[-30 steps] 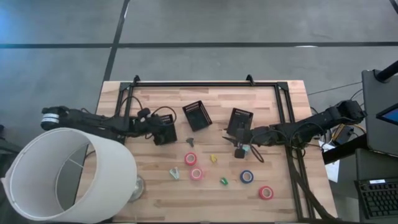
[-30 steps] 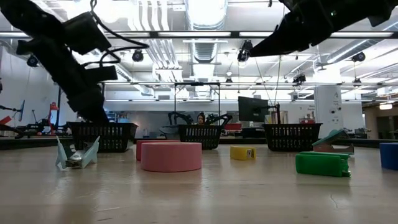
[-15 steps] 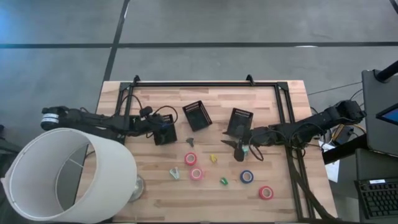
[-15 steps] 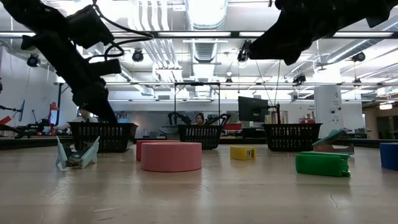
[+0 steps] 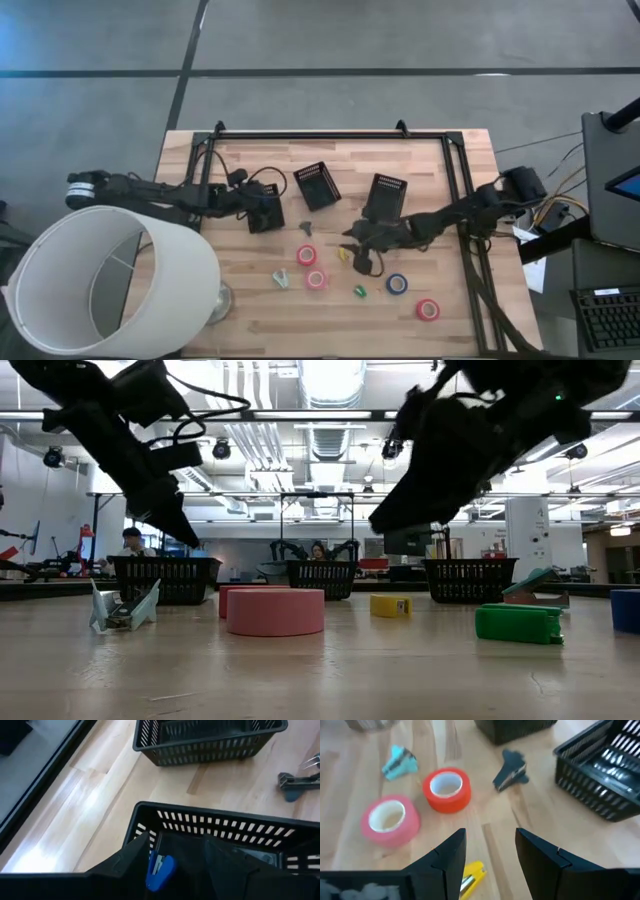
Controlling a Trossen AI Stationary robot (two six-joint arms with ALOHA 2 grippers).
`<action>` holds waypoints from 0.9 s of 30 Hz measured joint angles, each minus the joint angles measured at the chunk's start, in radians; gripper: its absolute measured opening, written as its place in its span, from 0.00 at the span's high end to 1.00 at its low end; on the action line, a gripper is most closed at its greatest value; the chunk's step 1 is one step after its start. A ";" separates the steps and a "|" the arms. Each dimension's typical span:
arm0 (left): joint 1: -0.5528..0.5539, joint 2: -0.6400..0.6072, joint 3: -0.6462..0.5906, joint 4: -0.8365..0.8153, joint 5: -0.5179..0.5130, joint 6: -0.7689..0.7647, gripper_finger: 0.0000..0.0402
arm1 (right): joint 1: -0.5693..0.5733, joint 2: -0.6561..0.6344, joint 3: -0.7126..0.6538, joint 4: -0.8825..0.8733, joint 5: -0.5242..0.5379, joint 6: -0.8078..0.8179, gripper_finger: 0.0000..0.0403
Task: Pick and place Stapler, Stapler remover, tape
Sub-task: Put the yellow stapler into the left black bin
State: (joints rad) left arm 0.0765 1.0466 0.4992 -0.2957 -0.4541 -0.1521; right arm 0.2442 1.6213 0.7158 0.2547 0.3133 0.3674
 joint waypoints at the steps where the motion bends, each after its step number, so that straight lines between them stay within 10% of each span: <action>1: 0.000 0.000 0.000 0.003 0.000 -0.004 0.54 | 0.001 0.019 0.027 -0.033 0.000 0.003 0.58; 8: 0.000 0.000 -0.003 0.006 0.019 -0.037 0.54 | 0.025 0.099 0.225 -0.382 0.003 0.343 0.58; 27: -0.001 0.000 -0.011 0.011 0.023 -0.083 0.55 | 0.061 0.419 0.650 -0.983 0.061 0.599 0.58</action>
State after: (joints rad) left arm 0.0757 1.0466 0.4881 -0.2844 -0.4309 -0.2352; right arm 0.3050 2.0406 1.3661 -0.7282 0.3744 0.9663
